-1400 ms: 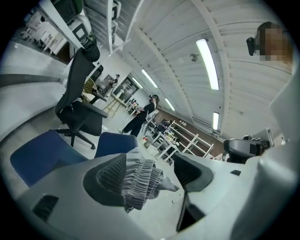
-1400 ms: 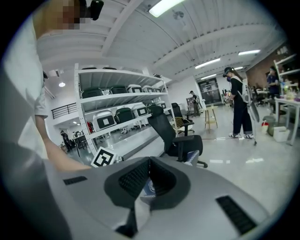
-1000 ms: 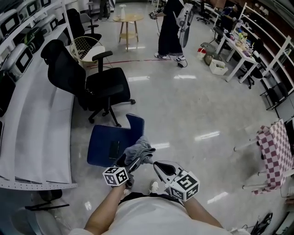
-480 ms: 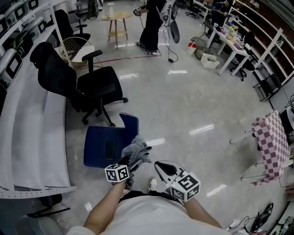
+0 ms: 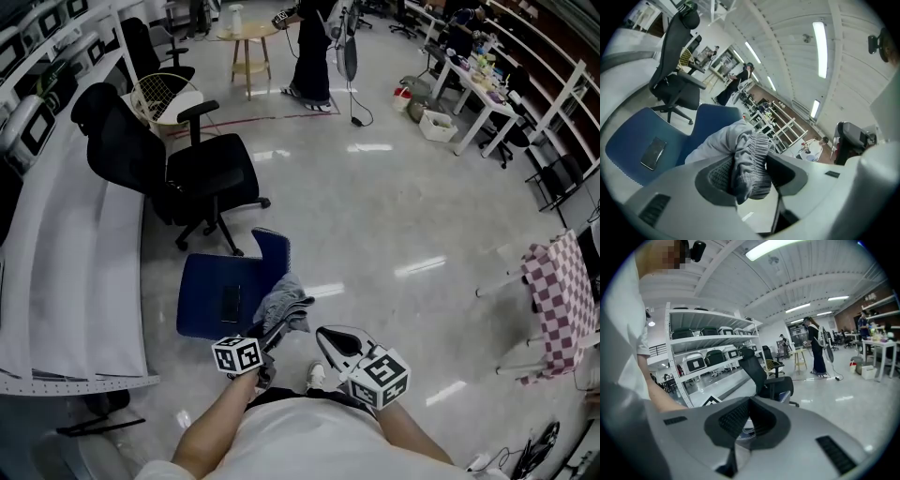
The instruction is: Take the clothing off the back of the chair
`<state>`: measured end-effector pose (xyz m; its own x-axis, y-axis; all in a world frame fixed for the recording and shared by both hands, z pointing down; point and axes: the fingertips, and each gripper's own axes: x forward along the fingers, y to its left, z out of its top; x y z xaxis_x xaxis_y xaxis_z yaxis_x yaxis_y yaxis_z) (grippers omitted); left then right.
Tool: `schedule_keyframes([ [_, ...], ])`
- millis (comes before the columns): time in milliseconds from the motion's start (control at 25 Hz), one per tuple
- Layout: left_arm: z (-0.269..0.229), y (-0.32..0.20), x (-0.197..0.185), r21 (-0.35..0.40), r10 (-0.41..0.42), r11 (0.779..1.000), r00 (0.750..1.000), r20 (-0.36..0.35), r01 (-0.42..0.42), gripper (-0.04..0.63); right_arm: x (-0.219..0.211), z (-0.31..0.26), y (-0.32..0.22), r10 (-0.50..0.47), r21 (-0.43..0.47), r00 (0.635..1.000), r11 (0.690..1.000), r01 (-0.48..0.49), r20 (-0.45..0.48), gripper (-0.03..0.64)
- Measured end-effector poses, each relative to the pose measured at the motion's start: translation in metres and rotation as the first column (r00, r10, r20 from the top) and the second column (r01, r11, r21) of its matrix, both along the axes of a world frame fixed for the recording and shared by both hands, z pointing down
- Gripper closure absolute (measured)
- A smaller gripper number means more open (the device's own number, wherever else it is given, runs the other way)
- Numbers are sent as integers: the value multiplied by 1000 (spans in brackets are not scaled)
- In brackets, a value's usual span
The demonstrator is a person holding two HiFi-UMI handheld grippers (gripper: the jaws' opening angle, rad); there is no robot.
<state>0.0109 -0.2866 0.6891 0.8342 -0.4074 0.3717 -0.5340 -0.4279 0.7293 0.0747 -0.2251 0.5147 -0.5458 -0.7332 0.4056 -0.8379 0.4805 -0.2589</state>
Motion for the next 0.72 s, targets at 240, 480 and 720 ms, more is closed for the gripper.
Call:
schedule_keyframes([
  [240, -20, 0, -6, -2, -75, 997, 994, -74, 75, 437, 2, -1, 2, -32, 7, 999, 999, 32, 13, 600],
  [480, -85, 4, -6, 100, -126, 983, 962, -241, 154, 494, 5, -2, 1, -68, 23, 997, 998, 67, 41, 600],
  [720, -131, 6, -14, 168, -180, 957, 936, -303, 238, 506, -1, -5, 0, -134, 42, 989, 991, 131, 70, 600],
])
